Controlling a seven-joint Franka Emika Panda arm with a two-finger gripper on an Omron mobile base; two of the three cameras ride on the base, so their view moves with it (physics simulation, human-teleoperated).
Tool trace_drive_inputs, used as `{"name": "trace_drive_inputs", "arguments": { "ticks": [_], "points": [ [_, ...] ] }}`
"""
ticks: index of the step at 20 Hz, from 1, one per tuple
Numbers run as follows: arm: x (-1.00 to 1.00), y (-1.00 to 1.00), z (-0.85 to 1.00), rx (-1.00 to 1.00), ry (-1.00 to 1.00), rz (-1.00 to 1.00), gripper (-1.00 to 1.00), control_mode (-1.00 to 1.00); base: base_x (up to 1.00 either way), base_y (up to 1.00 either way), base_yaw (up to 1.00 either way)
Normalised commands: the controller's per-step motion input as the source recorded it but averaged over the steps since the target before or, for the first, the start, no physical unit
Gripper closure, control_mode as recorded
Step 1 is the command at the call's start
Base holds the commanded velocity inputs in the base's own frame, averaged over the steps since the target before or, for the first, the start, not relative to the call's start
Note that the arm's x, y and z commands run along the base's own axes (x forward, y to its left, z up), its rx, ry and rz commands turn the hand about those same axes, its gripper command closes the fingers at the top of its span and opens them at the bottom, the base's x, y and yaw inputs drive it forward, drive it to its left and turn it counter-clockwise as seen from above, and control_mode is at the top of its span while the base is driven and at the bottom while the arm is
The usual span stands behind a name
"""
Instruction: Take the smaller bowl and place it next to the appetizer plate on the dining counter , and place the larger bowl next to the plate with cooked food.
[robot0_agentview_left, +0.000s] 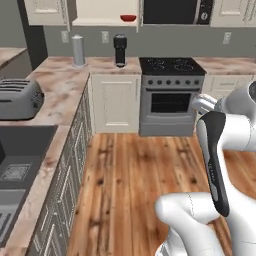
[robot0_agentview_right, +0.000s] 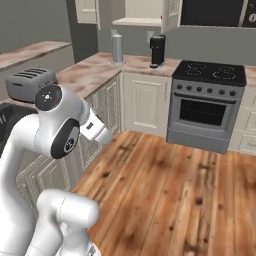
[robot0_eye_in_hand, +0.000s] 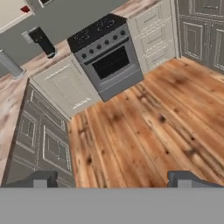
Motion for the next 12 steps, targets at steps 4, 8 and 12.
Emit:
{"name": "trace_drive_inputs", "arguments": {
  "ticks": [4,8,12],
  "points": [
    [0.0,0.0,0.0,0.0,0.0,0.0,-1.0,1.0,1.0,0.06,0.0],
    [0.0,0.0,0.0,0.0,0.0,0.0,-1.0,1.0,1.0,0.15,0.0],
    [0.0,0.0,0.0,0.0,0.0,0.0,-1.0,1.0,1.0,0.28,0.0]
  ]
}}
